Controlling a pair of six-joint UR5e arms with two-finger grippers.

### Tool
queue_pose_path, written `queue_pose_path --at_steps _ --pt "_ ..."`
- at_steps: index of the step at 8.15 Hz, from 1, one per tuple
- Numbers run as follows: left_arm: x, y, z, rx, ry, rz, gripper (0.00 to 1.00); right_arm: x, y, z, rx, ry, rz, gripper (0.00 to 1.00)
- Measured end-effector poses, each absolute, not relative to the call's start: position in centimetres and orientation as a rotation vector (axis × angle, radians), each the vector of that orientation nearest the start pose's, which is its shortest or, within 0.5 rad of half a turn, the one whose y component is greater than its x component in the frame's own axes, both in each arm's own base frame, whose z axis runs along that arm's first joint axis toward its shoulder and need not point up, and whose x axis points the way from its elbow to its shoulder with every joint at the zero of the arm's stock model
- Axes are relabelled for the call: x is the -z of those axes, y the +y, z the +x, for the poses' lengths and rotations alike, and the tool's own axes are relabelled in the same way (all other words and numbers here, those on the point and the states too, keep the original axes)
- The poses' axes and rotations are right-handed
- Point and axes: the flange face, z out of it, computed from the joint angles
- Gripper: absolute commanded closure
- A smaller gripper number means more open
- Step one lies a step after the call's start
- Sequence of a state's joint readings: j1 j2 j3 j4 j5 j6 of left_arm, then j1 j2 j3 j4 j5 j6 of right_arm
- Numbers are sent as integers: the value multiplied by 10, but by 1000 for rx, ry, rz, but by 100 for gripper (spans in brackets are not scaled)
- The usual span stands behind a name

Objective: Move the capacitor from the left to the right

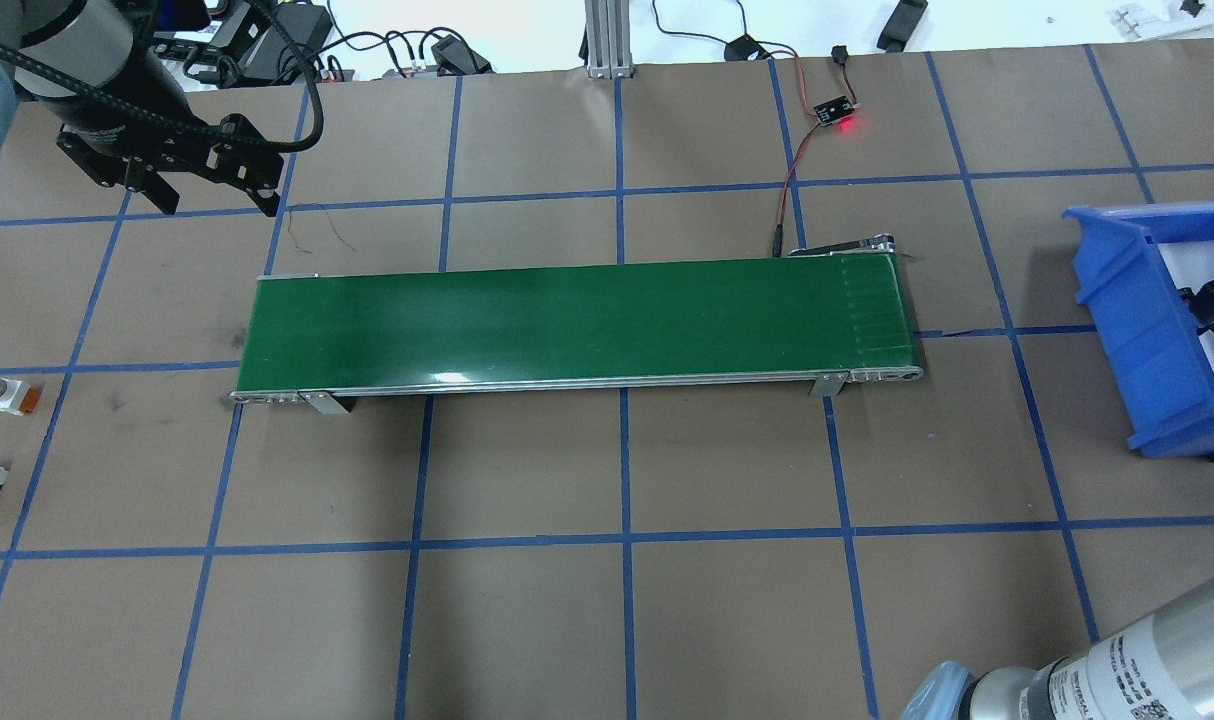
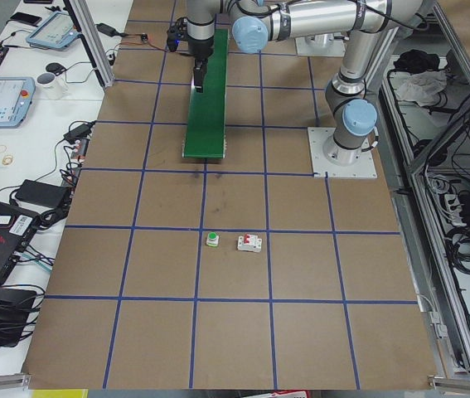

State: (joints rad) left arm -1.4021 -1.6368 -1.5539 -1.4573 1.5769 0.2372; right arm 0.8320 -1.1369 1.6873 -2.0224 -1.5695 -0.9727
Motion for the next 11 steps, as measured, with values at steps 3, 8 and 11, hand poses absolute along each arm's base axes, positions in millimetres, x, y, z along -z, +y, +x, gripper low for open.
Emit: queue_pose_path --at_steps 3,8,11 --pt "-474 -540 -43 97 3119 107 0 -251 -542 -310 16 3086 -412 0" --pt "-474 -541 -43 96 3119 107 0 -379 -522 -290 280 3236 -316 0" --pt "-475 -540 -43 96 3119 109 0 -458 -492 -242 287 3248 -54 0"
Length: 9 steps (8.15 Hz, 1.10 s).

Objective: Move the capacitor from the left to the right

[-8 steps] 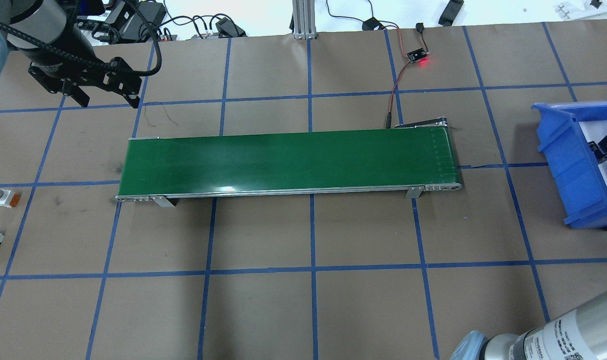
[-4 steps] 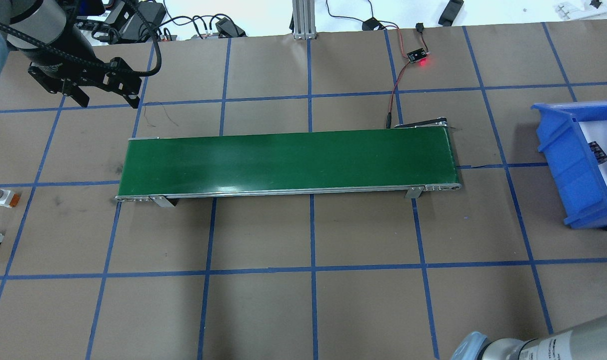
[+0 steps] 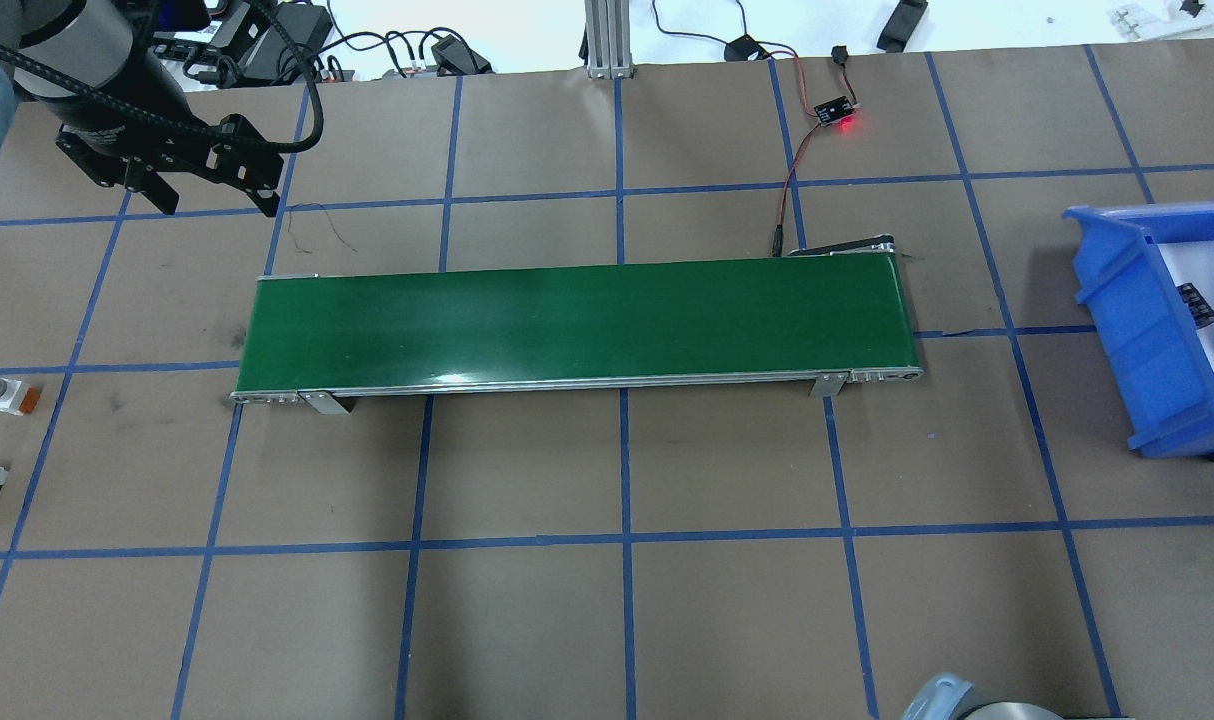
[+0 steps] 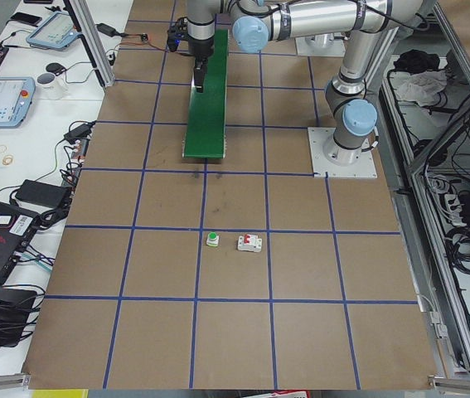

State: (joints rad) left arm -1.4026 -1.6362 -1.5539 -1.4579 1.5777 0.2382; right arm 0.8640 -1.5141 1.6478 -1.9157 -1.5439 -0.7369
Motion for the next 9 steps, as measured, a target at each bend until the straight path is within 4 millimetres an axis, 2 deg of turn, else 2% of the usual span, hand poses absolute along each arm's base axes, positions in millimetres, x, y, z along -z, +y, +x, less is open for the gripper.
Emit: queue_pose_path --at_steps 1,3,6,9 --pt "-475 -540 -43 96 3119 110 0 -478 -492 -212 272 3234 -3 0" --pt "-475 -540 -43 96 3119 111 0 -500 -503 -140 268 3221 58 0" --pt "-475 -540 -43 97 3119 111 0 -507 -516 -32 290 3181 134 0" --pt "-475 -540 -43 97 3119 112 0 -505 -514 66 289 3145 147 0"
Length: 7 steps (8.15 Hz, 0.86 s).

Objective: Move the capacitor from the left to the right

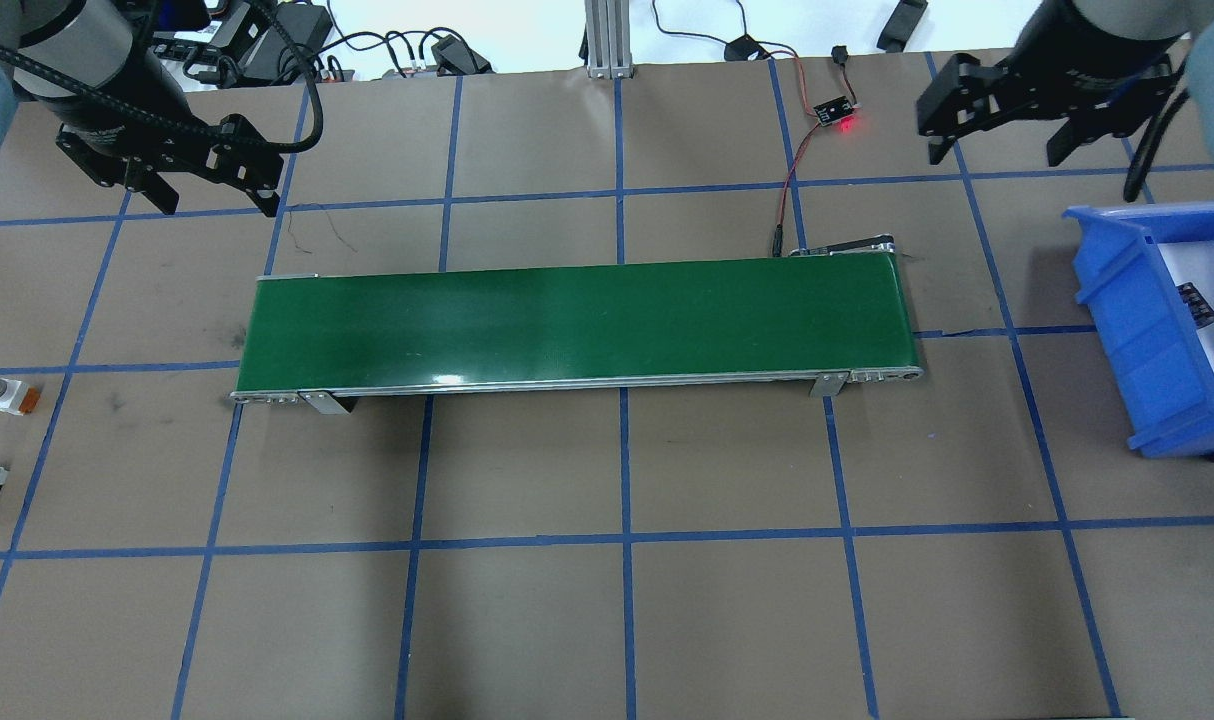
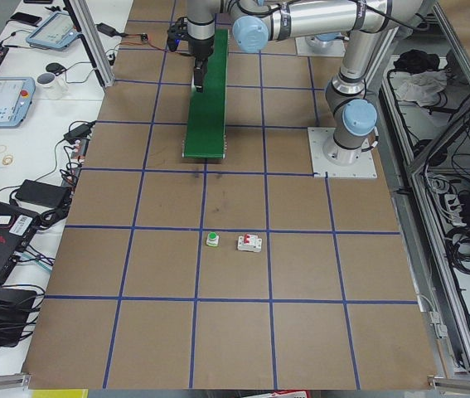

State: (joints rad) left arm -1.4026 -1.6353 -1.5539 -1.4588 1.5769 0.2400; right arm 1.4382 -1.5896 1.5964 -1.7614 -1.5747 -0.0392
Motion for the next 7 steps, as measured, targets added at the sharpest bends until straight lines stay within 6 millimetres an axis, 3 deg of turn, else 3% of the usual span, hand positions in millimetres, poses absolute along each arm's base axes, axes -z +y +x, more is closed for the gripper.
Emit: queue_pose_path --at_steps 2,4,7 --pt "-475 -540 -43 97 3119 113 0 -495 -506 121 257 3126 150 0" --pt "-475 -540 -43 97 3119 113 0 -483 -500 159 227 3125 96 0" --pt "-475 -540 -43 97 3119 115 0 -480 -497 171 223 3124 100 0"
